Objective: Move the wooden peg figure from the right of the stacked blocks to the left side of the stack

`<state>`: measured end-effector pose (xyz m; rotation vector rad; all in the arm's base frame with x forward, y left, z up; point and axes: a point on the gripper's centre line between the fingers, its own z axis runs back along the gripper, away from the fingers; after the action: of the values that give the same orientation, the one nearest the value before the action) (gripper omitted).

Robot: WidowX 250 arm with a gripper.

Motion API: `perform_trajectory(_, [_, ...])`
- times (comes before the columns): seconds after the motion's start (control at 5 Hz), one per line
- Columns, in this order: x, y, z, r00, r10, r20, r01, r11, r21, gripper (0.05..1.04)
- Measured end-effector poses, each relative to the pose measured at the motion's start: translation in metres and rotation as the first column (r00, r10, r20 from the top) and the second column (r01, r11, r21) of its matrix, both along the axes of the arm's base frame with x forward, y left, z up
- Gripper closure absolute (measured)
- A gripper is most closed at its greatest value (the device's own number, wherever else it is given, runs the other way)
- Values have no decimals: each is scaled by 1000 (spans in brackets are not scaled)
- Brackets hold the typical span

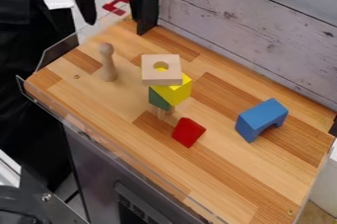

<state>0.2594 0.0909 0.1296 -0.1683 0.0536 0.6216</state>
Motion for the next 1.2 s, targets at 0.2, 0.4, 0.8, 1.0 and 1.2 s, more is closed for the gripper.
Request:
perform_trajectory(0.2, [-17,-19,24,999,-38,36,38,999,15,84])
perform_trajectory(0.4, [-29,-48,37,990,-127,68,125,992,30,84])
perform_trajectory(0.8, [-41,-122,43,925,-367,103,363,930,54,84])
perform_trajectory(1.0, [-40,-148,29,901,-429,58,427,903,52,84])
perform_trajectory(1.2, [-34,-151,14,914,-405,22,403,913,60,84])
